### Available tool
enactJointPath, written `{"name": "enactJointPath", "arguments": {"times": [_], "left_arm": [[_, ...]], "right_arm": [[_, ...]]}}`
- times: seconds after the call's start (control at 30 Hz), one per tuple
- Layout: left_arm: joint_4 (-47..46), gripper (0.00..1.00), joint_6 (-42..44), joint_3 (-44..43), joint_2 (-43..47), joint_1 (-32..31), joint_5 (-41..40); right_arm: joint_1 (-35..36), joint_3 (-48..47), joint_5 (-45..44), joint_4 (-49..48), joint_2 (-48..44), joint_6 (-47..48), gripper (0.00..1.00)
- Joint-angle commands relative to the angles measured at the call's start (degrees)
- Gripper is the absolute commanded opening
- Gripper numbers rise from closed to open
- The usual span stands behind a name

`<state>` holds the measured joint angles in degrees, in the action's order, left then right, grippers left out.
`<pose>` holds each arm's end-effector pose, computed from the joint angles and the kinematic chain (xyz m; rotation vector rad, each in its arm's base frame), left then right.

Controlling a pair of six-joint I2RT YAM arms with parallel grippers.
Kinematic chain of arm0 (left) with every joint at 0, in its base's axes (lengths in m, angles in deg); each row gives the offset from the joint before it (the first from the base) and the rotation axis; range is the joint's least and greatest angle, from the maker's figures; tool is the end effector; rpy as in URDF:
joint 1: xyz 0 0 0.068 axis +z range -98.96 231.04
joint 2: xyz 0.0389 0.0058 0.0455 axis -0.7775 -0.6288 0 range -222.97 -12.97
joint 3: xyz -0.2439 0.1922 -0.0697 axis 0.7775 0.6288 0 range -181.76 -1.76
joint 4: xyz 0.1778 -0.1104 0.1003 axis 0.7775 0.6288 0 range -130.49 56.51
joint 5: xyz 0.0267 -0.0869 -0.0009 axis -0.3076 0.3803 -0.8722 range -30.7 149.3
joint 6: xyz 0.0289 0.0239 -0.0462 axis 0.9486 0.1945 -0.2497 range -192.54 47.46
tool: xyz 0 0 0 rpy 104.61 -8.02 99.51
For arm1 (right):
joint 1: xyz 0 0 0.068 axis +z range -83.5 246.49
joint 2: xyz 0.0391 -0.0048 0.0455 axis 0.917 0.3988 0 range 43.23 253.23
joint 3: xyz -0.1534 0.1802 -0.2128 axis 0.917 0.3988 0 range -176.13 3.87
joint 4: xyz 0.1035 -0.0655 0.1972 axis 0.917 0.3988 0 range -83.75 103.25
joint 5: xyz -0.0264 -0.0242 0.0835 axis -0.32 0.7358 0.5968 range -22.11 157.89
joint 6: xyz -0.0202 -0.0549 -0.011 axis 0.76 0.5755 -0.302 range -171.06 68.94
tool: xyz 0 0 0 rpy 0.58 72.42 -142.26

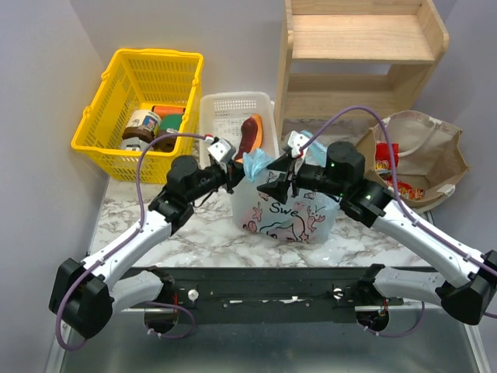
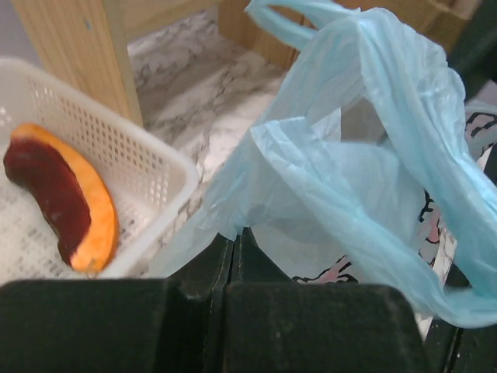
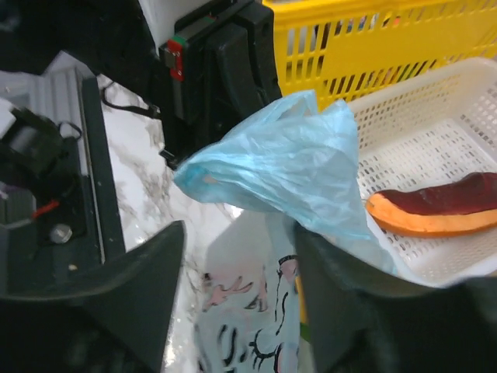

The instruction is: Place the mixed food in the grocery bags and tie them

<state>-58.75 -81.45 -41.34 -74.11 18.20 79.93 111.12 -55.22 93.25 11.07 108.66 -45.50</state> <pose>0.1641 -0.1241 0.3564 0.6265 1.5735 -0.8453 0.1440 0.1685 0.4102 -1.0655 1.4900 0.8770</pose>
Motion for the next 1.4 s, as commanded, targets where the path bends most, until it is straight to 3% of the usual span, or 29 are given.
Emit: {"name": "enactJointPath", "arguments": {"times": [0.0, 0.03, 0.17, 0.4, 0.73, 0.93, 1.2, 1.3, 1.37], "left_arm": [[1.2, 0.00, 5.4, -6.5, -3.6, 3.9, 12.4], [2.0, 0.00, 5.3, -7.8, -4.3, 4.8, 14.3], [5.8, 0.00, 6.1, -10.7, -6.3, 6.9, 19.4], [9.4, 0.00, 6.9, -13.2, -7.8, 7.6, 20.8], [11.1, 0.00, 7.0, -14.0, -8.6, 7.6, 20.5], [11.6, 0.00, 7.0, -14.3, -9.3, 7.6, 20.9], [12.3, 0.00, 7.1, -14.5, -8.7, 7.6, 21.0], [12.4, 0.00, 7.1, -14.3, -8.2, 7.6, 20.7], [12.5, 0.00, 7.2, -14.1, -8.0, 7.6, 20.6]], "right_arm": [[0.3, -5.7, -8.6, 5.7, -3.2, 6.7, 0.80], [0.3, -6.5, -9.7, 7.5, -2.9, 8.0, 0.87], [0.3, -10.0, -12.7, 9.8, -1.2, 14.3, 0.94], [0.3, -12.1, -10.5, 9.3, -0.5, 22.1, 0.96], [0.3, -13.4, -13.9, 7.9, -1.3, 22.7, 0.96], [0.2, -15.0, -10.3, 10.8, -2.2, 22.8, 0.99], [0.1, -23.1, -4.2, 16.7, 6.6, 23.1, 0.95], [0.1, -25.2, -2.7, 18.7, 8.5, 22.4, 0.88], [0.1, -25.4, -2.4, 19.3, 8.8, 21.9, 0.76]]}}
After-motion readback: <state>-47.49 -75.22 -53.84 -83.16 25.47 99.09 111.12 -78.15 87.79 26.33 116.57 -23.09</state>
